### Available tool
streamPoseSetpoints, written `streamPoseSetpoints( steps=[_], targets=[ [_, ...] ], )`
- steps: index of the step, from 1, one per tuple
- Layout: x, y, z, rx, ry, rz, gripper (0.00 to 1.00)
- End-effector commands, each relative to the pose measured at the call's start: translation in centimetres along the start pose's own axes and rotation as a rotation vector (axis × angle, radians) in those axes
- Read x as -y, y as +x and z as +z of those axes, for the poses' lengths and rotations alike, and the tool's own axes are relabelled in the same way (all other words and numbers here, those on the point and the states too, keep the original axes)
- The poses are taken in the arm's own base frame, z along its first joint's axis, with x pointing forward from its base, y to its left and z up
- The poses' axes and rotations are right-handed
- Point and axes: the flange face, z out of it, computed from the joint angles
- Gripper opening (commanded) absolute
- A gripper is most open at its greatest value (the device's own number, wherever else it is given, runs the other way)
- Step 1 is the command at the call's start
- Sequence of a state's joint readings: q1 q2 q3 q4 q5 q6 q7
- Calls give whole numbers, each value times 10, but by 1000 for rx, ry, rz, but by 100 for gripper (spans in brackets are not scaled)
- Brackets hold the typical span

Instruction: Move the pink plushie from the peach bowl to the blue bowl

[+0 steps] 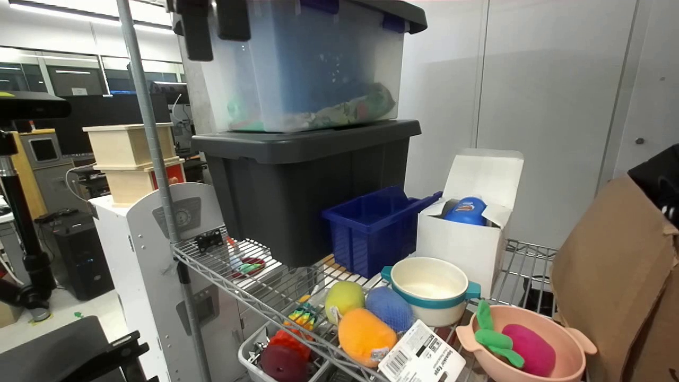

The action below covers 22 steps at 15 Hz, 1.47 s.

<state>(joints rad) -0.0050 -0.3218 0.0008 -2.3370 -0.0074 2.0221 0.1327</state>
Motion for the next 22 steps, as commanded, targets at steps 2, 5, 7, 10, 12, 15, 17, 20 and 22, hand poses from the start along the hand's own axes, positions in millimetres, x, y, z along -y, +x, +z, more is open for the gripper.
streamPoseSetpoints(
  steps=[2, 5, 7, 10, 12, 15, 17, 20, 22],
  targets=[
    [-20, 52, 23, 12, 8, 30, 100],
    [-35, 86, 43, 10, 1, 65, 100],
    [-45, 109, 49, 1, -4, 88, 100],
    [-50, 141, 57, -19, -10, 117, 100],
    [-46, 166, 63, -47, -8, 143, 100],
    [-41, 205, 67, -94, -6, 180, 100],
    [-40, 233, 72, -131, -12, 206, 100],
    [-38, 268, 85, -162, -25, 222, 100],
    [-37, 286, 95, -176, -34, 225, 100]
  ],
)
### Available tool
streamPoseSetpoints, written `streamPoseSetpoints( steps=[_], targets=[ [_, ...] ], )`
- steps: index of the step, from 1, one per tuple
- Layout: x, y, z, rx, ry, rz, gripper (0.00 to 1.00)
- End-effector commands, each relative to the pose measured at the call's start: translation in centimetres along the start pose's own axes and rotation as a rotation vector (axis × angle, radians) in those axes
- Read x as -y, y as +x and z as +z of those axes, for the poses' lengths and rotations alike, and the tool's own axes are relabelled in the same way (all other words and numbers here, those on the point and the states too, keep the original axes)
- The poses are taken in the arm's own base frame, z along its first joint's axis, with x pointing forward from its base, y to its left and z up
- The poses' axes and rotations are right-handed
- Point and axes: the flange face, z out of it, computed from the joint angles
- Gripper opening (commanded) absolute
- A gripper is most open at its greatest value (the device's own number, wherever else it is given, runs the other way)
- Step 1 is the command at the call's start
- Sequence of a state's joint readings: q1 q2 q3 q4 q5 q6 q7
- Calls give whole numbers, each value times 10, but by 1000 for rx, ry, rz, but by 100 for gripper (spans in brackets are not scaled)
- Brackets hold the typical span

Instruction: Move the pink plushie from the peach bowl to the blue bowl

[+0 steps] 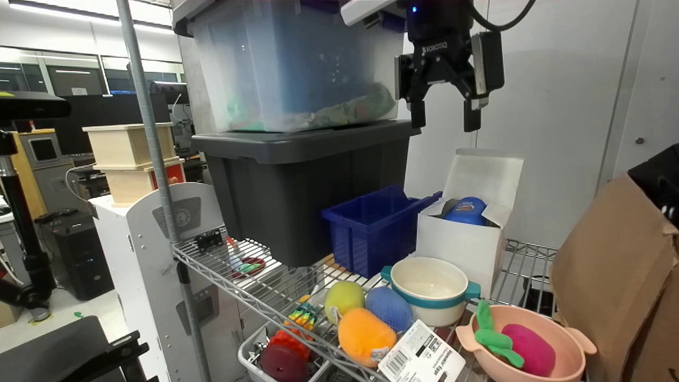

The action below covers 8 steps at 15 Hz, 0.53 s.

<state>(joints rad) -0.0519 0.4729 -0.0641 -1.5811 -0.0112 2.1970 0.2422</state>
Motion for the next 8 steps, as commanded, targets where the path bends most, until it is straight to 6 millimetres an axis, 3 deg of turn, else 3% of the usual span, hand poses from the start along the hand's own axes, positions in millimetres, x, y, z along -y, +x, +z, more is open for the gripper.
streamPoseSetpoints(
  steps=[1, 8],
  targets=[
    [11, 38, 19, -44, -18, 16, 100],
    [23, 69, 45, -67, -19, 4, 100]
  ],
)
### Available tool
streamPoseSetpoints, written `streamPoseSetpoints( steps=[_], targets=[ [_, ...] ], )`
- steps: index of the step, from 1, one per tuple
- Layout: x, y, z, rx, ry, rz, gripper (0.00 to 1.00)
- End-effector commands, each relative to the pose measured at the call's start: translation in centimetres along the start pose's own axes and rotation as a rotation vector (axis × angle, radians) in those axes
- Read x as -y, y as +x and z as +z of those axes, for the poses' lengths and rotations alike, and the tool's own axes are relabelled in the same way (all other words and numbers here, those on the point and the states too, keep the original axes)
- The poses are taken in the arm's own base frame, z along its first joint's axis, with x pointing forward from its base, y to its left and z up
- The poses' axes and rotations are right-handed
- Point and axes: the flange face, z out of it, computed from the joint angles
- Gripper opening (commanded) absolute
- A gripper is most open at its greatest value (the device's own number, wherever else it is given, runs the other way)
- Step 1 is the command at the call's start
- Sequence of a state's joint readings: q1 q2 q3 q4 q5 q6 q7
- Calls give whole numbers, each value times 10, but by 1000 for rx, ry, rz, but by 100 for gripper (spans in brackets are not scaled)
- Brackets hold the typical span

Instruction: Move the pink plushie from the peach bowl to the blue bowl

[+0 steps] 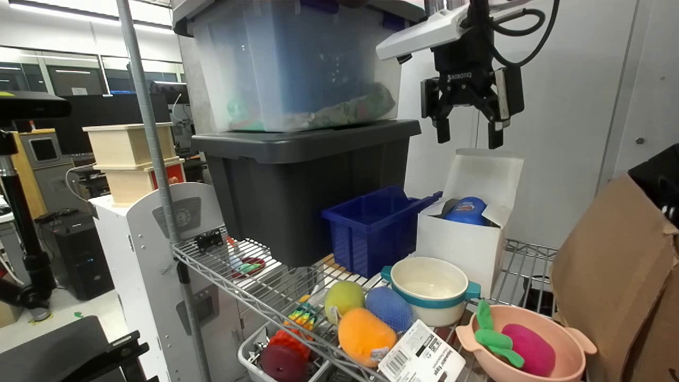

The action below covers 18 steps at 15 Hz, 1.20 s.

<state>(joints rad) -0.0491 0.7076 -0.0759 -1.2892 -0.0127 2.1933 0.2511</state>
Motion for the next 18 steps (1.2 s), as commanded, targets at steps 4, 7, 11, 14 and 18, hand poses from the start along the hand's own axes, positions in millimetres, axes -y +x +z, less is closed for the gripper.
streamPoseSetpoints(
  steps=[4, 7, 11, 14, 18],
  targets=[
    [17, 17, 26, -6, -8, -16, 100],
    [24, 14, 43, 5, -12, -22, 100],
    [26, 14, 61, 24, -16, -26, 100],
    [23, 17, 74, 30, -29, -21, 100],
    [19, 22, 90, 36, -49, -12, 100]
  ],
)
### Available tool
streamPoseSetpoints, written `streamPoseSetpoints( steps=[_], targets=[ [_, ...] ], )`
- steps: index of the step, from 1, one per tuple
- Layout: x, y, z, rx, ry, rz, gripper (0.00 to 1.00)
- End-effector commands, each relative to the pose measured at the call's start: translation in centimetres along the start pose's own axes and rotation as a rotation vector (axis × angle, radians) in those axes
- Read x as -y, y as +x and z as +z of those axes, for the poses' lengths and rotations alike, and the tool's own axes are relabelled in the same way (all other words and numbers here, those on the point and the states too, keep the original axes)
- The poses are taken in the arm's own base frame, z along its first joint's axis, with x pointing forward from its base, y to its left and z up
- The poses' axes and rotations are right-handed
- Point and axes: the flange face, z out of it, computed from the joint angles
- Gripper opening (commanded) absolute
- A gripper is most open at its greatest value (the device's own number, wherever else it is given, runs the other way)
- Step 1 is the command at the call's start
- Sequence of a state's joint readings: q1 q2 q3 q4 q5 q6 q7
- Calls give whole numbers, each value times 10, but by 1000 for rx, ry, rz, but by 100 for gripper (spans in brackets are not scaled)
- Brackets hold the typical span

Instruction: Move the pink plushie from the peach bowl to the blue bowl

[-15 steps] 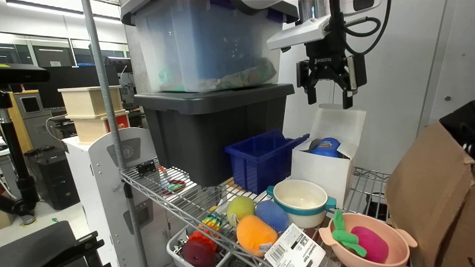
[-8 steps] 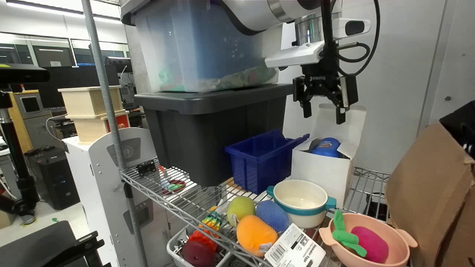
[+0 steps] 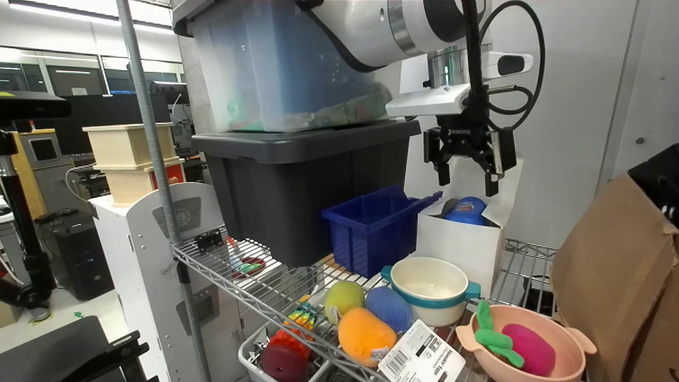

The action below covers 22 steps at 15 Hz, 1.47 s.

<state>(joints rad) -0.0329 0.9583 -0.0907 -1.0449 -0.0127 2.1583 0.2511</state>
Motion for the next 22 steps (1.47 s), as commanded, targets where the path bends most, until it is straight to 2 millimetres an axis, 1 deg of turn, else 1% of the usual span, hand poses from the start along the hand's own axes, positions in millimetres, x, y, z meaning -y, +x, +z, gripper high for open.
streamPoseSetpoints(
  steps=[1, 5, 13, 19, 22],
  targets=[
    [-2, 11, 11, 5, -24, 16, 100],
    [5, 11, 21, 16, -26, 13, 100],
    [19, 12, 20, 26, -20, -8, 100],
    [15, 13, 26, 33, -25, -5, 100],
    [10, 12, 34, 42, -31, -1, 100]
  ],
)
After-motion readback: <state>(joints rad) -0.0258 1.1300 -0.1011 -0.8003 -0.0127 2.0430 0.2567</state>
